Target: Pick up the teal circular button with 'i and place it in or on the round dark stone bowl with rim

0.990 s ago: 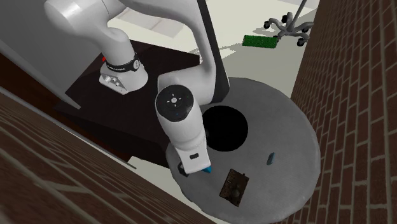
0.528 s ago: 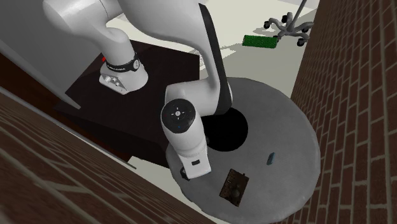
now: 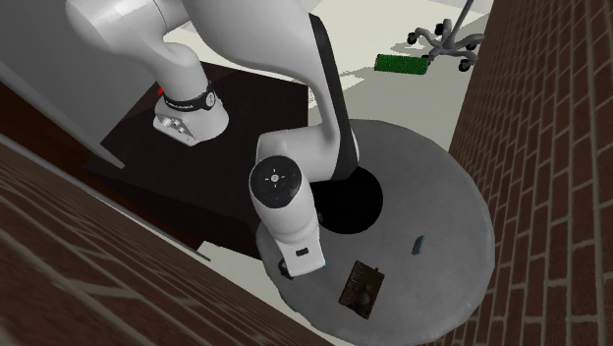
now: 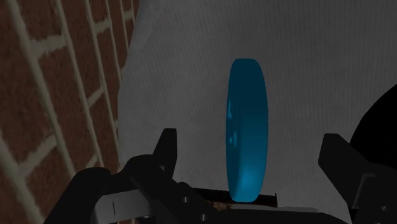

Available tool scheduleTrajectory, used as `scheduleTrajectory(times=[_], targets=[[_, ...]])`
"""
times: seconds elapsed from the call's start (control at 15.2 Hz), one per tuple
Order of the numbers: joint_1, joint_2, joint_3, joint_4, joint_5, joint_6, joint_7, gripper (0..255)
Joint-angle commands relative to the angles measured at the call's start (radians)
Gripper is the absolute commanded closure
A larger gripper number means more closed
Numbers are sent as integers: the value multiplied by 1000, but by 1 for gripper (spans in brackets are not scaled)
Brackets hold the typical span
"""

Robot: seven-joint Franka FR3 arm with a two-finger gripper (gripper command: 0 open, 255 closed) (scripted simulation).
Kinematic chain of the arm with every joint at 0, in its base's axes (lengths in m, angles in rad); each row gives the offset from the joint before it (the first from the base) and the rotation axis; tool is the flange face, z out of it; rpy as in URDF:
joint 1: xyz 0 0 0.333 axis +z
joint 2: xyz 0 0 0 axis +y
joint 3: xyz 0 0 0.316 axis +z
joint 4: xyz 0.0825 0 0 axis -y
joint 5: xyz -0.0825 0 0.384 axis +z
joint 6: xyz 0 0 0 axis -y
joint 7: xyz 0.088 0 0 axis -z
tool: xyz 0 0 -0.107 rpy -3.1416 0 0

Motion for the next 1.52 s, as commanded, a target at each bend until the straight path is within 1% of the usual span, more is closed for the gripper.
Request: scheduleTrajectory(times=[0.0, 0.59, 0.99, 1.45], targets=[[0, 0, 0, 0, 0, 0, 0, 255], [0, 0, 0, 0, 0, 0, 0, 255], [82, -92, -98, -37, -84, -64, 78, 255], [169, -200, -209, -71, -214, -137, 187, 255]])
